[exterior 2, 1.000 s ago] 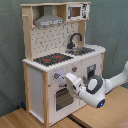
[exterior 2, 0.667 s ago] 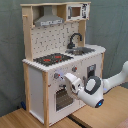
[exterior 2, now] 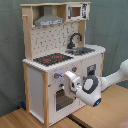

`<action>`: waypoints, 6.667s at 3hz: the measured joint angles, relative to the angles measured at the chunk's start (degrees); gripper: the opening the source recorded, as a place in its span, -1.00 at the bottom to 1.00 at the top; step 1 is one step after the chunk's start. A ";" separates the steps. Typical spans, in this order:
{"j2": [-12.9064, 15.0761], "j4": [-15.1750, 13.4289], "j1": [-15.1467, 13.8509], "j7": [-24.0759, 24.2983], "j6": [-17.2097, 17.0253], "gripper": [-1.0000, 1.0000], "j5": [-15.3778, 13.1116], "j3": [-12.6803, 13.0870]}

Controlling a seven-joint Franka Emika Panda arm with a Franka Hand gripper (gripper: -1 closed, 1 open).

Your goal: Play with the kitchen

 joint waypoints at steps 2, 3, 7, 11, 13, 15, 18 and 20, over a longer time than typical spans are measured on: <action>-1.04 5.21 -3.54 -4.25 4.06 1.00 -0.62 -0.32; -0.92 5.22 -3.58 -10.27 4.06 1.00 -0.56 -1.04; 2.24 5.03 -3.40 -28.36 4.39 1.00 11.97 -0.77; 3.34 5.81 -3.36 -41.00 4.17 -1.00 12.45 -0.65; 3.30 5.87 -3.35 -53.57 4.08 -1.00 12.19 -0.66; 2.57 5.92 -3.26 -66.46 3.40 -1.00 10.98 -0.64; 0.47 5.96 -3.03 -84.60 1.46 -1.00 7.79 -0.61; -0.14 5.94 -3.00 -94.97 1.04 -1.00 6.56 -0.60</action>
